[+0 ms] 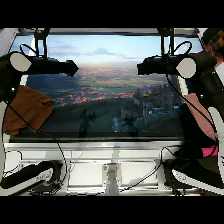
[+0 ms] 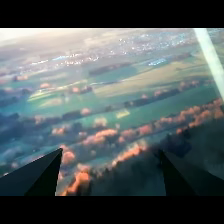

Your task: Fold the clothes and pants, and hang the long-sleeved shirts on hangers.

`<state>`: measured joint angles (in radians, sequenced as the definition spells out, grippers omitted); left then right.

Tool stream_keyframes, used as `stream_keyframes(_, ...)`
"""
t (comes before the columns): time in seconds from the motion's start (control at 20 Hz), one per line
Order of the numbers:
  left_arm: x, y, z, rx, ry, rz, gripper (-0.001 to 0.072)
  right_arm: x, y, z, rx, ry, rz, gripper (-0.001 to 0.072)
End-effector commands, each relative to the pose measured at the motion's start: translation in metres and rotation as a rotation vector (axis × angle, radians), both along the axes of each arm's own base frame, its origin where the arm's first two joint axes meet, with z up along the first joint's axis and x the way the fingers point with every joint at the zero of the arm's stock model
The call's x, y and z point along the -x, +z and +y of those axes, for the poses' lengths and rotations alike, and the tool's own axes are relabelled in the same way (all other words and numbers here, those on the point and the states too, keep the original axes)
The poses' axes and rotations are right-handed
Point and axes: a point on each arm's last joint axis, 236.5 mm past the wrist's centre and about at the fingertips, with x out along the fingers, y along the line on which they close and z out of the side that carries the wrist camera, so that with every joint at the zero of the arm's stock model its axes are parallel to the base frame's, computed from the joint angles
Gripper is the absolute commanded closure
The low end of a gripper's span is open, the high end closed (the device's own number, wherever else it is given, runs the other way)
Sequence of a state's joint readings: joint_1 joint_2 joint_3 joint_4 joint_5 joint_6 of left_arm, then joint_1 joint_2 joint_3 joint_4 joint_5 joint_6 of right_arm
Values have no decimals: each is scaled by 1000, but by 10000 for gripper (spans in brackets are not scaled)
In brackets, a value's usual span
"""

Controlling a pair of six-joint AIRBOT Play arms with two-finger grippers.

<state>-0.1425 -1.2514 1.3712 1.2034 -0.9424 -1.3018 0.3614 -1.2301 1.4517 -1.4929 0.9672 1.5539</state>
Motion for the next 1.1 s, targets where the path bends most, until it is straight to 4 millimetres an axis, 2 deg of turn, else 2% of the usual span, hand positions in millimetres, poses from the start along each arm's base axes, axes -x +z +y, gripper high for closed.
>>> stream_keyframes(0.0, 0, 1, 0, 0, 1, -2, 7, 3, 1, 7, -35, 9, 13, 694)
stream_keyframes(0.4, 0, 1, 0, 0, 1, -2, 7, 3, 1, 8, -39, 10, 12, 695)
stream_keyframes(0.65, 0, 1, 0, 0, 1, -2, 7, -3, 8, 10, -56, 7, -25, 694)
stream_keyframes(0.8, -7, 6, 2, 7, 16, -37, 7, -4, 9, 10, -56, 6, -26, 694)
stream_keyframes(0.9, -3, -2, 4, -18, 6, -6, 10, -4, 9, 10, -56, 6, -28, 694)
stream_keyframes(0.95, -5, -7, 15, -78, 12, -12, 90, -4, 9, 10, -56, 6, -30, 694)
stream_keyframes(1.0, -8, -10, 31, -161, 24, -24, 283, -4, 9, 10, -56, 6, -30, 694)
stream_keyframes(1.05, -11, -12, 48, -233, 41, -36, 393, -4, 9, 10, -56, 6, -30, 694)
